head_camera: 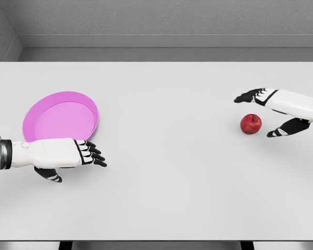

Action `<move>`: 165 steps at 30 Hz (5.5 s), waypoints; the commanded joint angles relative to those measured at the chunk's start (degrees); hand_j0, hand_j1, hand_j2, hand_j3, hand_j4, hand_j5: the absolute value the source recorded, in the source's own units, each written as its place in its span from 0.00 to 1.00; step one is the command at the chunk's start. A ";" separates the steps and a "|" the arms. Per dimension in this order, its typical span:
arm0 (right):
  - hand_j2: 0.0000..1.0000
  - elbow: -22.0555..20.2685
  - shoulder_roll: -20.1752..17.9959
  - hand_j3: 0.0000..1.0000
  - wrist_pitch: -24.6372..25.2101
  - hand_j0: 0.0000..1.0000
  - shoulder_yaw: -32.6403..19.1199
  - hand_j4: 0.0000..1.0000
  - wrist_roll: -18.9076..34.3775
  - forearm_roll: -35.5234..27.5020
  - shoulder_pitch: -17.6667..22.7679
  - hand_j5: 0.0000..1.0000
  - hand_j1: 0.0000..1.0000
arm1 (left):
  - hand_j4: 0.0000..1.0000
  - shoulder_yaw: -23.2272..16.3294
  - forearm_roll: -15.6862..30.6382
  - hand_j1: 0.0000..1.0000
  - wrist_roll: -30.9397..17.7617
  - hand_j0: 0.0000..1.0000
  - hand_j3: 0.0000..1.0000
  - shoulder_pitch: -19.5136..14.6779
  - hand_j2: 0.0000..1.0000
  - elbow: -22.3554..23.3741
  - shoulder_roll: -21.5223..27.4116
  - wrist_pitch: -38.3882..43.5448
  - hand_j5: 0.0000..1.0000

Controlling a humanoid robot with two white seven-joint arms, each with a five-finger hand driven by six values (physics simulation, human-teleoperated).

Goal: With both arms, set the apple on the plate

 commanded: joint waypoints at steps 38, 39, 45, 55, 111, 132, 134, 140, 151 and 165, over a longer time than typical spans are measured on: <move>0.99 11.76 6.17 0.99 0.17 0.99 5.17 0.99 -0.03 -0.04 -2.99 0.99 0.99 | 1.00 -0.08 0.24 1.00 -1.49 1.00 1.00 0.00 1.00 0.69 -2.32 0.13 1.00; 0.99 11.85 6.17 0.99 0.17 0.99 5.17 0.99 -0.03 -0.04 -3.25 0.99 0.99 | 1.00 0.01 0.24 1.00 -1.49 1.00 1.00 0.00 1.00 0.69 -2.32 0.13 1.00; 0.99 13.08 6.96 0.99 0.17 0.99 5.26 0.99 -0.03 -0.04 -3.52 0.99 0.99 | 1.00 -0.08 0.24 1.00 -1.49 1.00 1.00 0.00 1.00 0.69 -2.41 0.13 1.00; 0.99 15.72 8.71 0.99 0.17 0.99 5.61 0.99 -0.03 1.28 -4.13 0.99 0.99 | 1.00 -0.08 0.24 1.00 -1.49 1.00 1.00 0.00 1.00 0.69 -2.32 0.13 1.00; 0.84 24.33 11.35 0.84 0.17 0.84 6.75 0.84 -0.03 4.88 -7.38 0.84 0.84 | 1.00 -0.08 0.24 1.00 -1.49 1.00 1.00 -0.09 1.00 0.69 -2.50 0.13 1.00; 0.70 24.60 11.35 0.70 0.17 0.70 6.75 0.70 -0.03 5.94 -7.73 0.70 0.70 | 1.00 0.01 0.24 1.00 -1.49 1.00 1.00 -0.09 1.00 0.69 -2.50 0.13 1.00; 0.69 24.77 11.35 0.69 0.17 0.69 6.75 0.69 -0.03 5.94 -7.82 0.69 0.69 | 1.00 0.01 0.24 1.00 -1.49 1.00 1.00 -0.09 1.00 0.69 -2.50 0.13 1.00; 0.64 24.86 11.44 0.64 0.17 0.64 6.75 0.64 -0.03 5.94 -7.91 0.64 0.64 | 1.00 0.01 0.24 1.00 -1.49 1.00 1.00 -0.09 1.00 0.69 -2.50 0.13 1.00; 0.60 24.77 11.70 0.60 0.17 0.60 6.66 0.60 -0.03 5.85 -8.17 0.60 0.60 | 1.00 0.01 0.24 1.00 -1.49 1.00 1.00 -0.09 1.00 0.69 -2.50 0.13 1.00; 0.56 19.86 12.23 0.56 0.17 0.56 6.75 0.56 -0.03 4.09 -10.63 0.56 0.56 | 1.00 0.01 0.24 1.00 -1.49 1.00 1.00 -0.09 1.00 0.69 -2.50 0.13 1.00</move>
